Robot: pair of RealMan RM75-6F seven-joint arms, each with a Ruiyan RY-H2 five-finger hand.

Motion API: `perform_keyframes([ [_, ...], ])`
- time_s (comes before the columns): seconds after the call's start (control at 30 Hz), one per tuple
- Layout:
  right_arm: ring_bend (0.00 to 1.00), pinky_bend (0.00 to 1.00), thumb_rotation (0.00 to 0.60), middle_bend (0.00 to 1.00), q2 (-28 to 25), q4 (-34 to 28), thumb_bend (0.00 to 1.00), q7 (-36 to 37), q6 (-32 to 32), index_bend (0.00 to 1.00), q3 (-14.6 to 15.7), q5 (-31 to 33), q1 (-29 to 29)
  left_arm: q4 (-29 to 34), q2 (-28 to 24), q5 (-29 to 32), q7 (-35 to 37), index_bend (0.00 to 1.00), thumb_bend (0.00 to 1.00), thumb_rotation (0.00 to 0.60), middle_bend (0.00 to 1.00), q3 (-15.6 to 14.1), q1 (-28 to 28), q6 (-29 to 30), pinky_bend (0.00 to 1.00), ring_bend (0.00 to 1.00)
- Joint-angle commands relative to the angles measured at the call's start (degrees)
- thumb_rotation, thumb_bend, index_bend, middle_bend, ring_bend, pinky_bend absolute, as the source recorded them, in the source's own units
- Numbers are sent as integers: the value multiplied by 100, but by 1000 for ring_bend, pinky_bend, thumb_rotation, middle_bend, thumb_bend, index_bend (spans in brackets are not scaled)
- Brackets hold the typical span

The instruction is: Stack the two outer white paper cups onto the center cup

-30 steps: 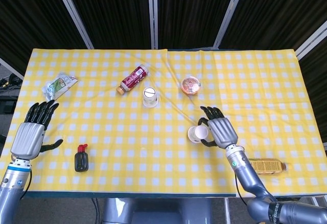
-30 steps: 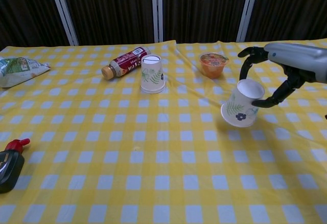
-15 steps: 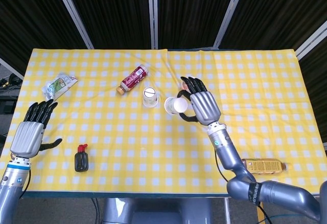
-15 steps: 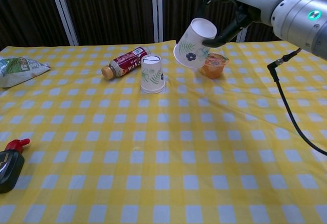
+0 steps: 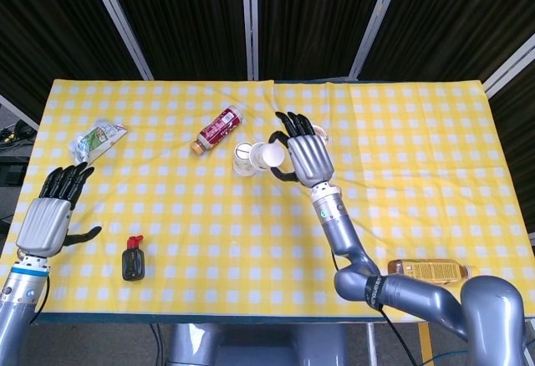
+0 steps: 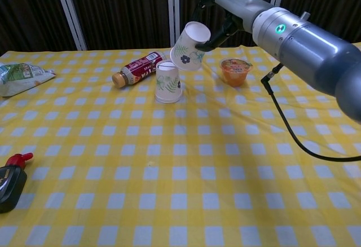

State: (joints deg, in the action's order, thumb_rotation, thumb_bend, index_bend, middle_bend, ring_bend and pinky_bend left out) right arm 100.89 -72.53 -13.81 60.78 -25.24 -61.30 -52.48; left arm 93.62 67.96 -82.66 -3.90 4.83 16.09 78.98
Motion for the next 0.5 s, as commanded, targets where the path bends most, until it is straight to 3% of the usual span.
perform_keyframes([
  [0.03, 0, 82, 600, 74, 315, 463, 177, 181, -41, 471, -101, -8, -241, -6, -10, 7, 38, 0, 0, 600, 0, 7, -1, -17, 0, 0],
  [0.5, 0, 82, 600, 82, 882, 1521, 177, 460, -143, 471, -89, -110, -598, -20, -50, -18, 174, 0, 0, 600, 0, 14, -7, -57, 0, 0],
])
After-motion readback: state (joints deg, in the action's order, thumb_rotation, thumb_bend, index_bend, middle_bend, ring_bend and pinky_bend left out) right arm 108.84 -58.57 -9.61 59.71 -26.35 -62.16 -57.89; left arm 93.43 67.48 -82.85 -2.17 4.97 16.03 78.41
